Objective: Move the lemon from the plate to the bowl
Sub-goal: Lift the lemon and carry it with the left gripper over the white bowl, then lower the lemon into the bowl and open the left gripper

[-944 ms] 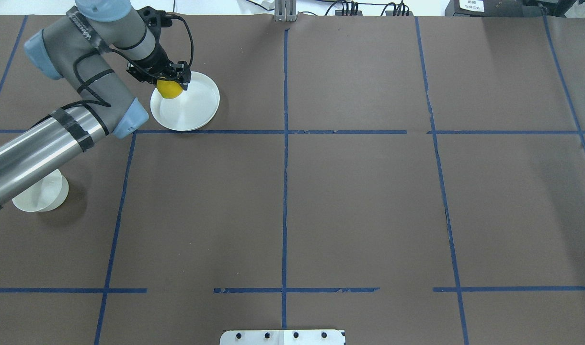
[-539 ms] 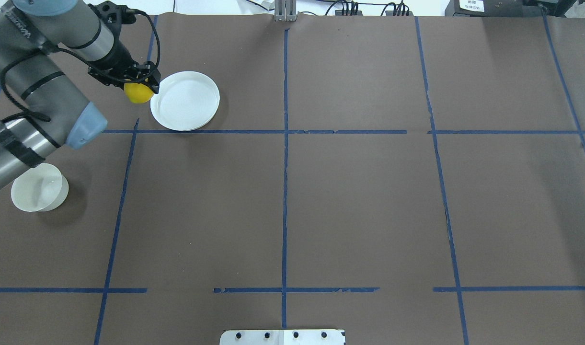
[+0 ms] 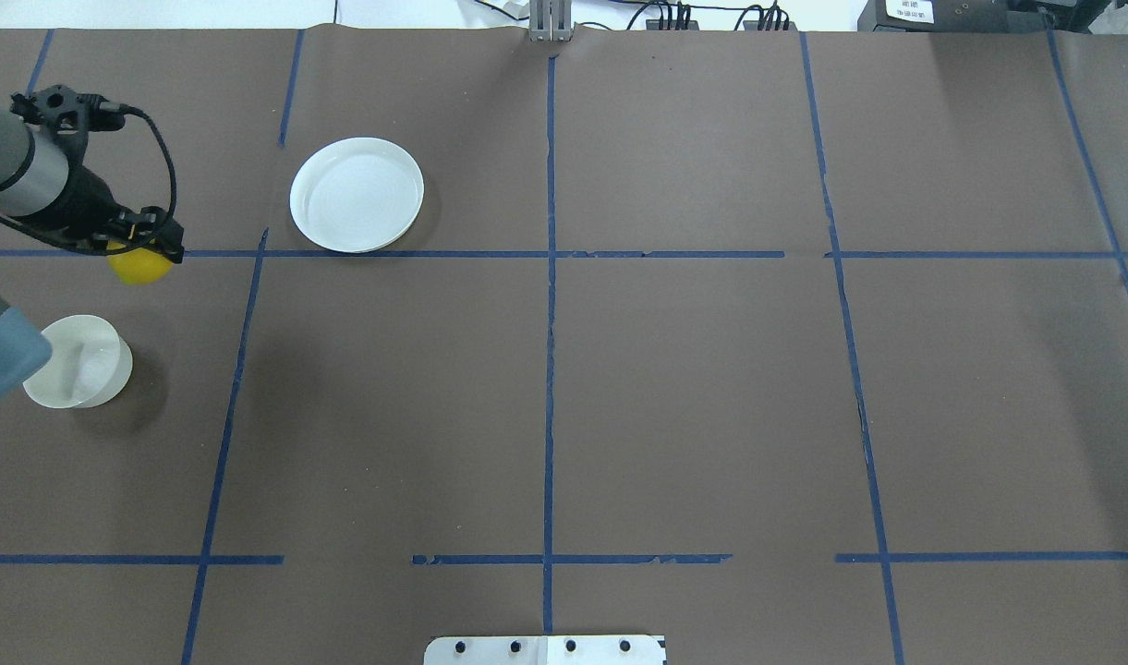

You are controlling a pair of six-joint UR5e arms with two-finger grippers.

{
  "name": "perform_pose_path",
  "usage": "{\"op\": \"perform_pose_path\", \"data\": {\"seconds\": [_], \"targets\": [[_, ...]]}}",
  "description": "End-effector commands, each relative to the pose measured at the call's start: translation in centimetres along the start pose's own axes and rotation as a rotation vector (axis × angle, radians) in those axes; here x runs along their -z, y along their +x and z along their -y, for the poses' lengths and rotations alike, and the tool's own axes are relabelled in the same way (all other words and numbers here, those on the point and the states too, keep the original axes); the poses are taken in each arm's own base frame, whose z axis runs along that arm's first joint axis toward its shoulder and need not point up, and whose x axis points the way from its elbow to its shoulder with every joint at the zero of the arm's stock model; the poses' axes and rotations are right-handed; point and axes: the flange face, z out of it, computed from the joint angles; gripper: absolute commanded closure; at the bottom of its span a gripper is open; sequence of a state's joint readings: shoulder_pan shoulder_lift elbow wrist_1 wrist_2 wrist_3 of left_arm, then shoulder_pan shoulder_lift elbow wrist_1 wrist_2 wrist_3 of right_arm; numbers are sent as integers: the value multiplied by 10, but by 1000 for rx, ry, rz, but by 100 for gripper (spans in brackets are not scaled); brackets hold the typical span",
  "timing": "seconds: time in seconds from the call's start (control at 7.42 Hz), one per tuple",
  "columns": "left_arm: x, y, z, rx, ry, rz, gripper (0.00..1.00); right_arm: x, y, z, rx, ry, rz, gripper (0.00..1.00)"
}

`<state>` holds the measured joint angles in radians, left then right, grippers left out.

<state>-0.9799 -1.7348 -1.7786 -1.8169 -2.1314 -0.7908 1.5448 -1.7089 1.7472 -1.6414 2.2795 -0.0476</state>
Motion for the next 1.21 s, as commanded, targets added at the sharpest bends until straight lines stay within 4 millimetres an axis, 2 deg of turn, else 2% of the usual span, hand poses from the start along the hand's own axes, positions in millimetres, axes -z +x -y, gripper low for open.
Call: {"op": "perform_pose_path", "data": {"seconds": [0.0,0.27,0.81,0.94,1.08], "targets": [[-23,-82,-63,11,24,-18,100,0,0,0,0,0,0,0],[-24,-96,-76,52,35,-28,100,0,0,0,0,0,0,0],[-42,-105,-81,51,-2,-10,100,0,0,0,0,0,2,0],[-42,-105,-81,52,-8,-11,75,0,0,0,0,0,0,0],[-41,-104,-81,48,-5,-14,1,0,0,0,0,0,0,0]]}}
